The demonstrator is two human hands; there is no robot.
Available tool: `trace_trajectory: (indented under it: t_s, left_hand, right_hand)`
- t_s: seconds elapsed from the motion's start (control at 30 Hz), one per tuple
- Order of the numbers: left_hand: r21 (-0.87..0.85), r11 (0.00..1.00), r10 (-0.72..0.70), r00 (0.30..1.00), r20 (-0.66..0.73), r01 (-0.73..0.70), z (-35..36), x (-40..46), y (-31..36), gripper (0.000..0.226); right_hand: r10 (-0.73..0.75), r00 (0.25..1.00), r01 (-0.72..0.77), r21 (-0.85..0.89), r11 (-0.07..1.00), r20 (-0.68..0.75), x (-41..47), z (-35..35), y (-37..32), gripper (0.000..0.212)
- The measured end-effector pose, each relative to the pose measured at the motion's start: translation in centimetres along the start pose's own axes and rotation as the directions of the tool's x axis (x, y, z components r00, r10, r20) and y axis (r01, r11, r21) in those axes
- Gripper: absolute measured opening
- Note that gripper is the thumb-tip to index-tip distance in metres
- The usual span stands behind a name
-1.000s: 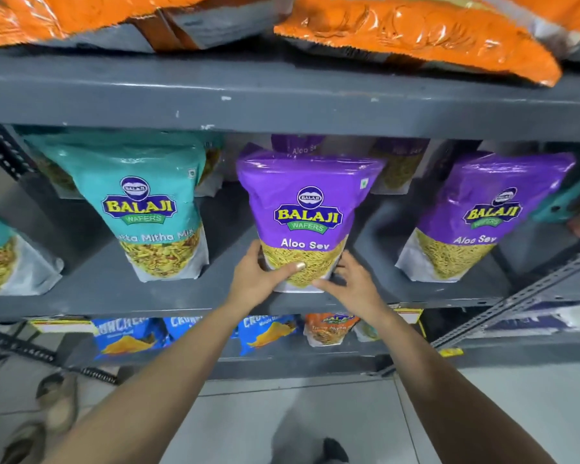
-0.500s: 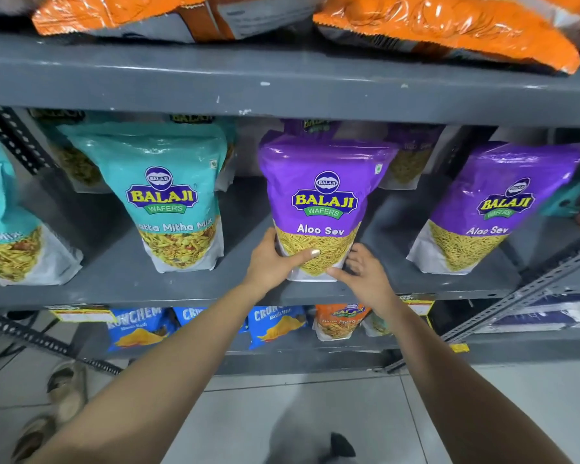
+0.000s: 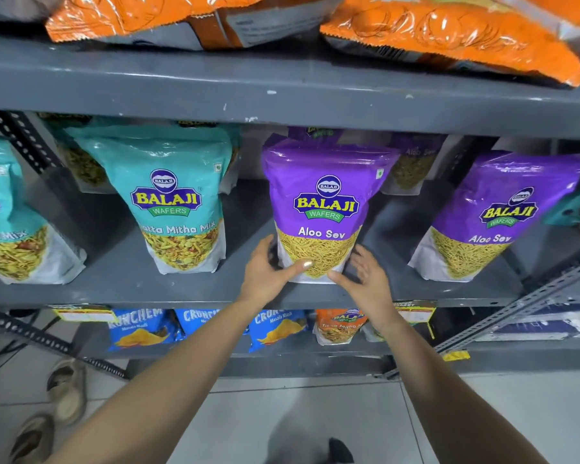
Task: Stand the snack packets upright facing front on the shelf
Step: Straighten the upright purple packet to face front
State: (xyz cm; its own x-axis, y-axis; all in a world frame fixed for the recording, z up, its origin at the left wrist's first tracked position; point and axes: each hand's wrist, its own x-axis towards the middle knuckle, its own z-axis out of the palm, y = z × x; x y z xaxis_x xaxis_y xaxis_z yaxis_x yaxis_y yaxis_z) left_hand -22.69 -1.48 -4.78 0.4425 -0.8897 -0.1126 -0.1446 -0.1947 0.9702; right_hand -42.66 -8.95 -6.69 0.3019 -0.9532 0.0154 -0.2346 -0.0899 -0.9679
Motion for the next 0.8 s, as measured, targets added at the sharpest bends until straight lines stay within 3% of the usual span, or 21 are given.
trace_trajectory:
  t_s: [0.07, 0.13, 0.2, 0.27, 0.33, 0.47, 0.53, 0.67, 0.8]
  left_hand:
    - [-0.034, 0.999, -0.018, 0.993, -0.117, 0.014, -1.7, -1.3, -1.4, 0.076]
    - [-0.041, 0.999, -0.026, 0.964, -0.263, 0.016, -4.2, -2.8, -2.9, 0.046]
    - [0.007, 1.0, 0.012, 0.908, -0.418, -0.009, -7.4, -4.3, -4.3, 0.032]
    - [0.08, 0.996, 0.08, 0.834, -0.546, -0.043, -10.5, -5.4, -5.3, 0.04]
    - [0.109, 0.993, 0.103, 0.789, -0.606, -0.046, -13.3, -5.4, -5.7, 0.056]
    - [0.043, 0.999, 0.045, 0.86, -0.508, -0.026, -17.6, -2.1, -5.2, 0.092]
    - [-0.05, 0.998, 0.014, 0.927, -0.375, -0.035, -19.1, 0.0, -4.8, 0.094]
    - [-0.056, 0.998, -0.02, 0.986, -0.163, 0.011, -20.8, 2.0, -5.1, 0.085]
    - [-0.051, 0.999, -0.013, 0.985, -0.17, 0.005, -21.3, 1.1, -5.8, 0.071]
  right_hand:
    - [-0.069, 0.974, 0.076, 0.022, 0.997, -0.218, -1.8, 0.6, -0.5, 0.047]
    - [-0.169, 0.951, 0.169, -0.022, 0.985, -0.261, -3.4, 2.2, -1.5, 0.019]
    - [-0.249, 0.961, 0.247, -0.028, 0.969, -0.117, -4.1, 4.9, -3.0, 0.008]
    - [-0.332, 0.94, 0.338, -0.068, 0.939, 0.082, -3.7, 8.3, -4.3, 0.013]
    - [-0.292, 0.931, 0.319, -0.1, 0.943, 0.218, -2.5, 12.3, -5.2, 0.027]
    - [-0.009, 0.951, 0.047, -0.115, 0.992, 0.31, 0.9, 18.3, -5.7, 0.096]
    - [0.057, 0.94, -0.001, -0.166, 0.986, 0.336, 2.6, 19.9, -5.6, 0.11]
    - [0.072, 0.921, -0.023, -0.132, 0.991, 0.384, 3.6, 21.7, -5.1, 0.065]
    - [0.062, 0.92, -0.037, -0.073, 0.997, 0.387, 2.3, 22.4, -4.7, 0.063]
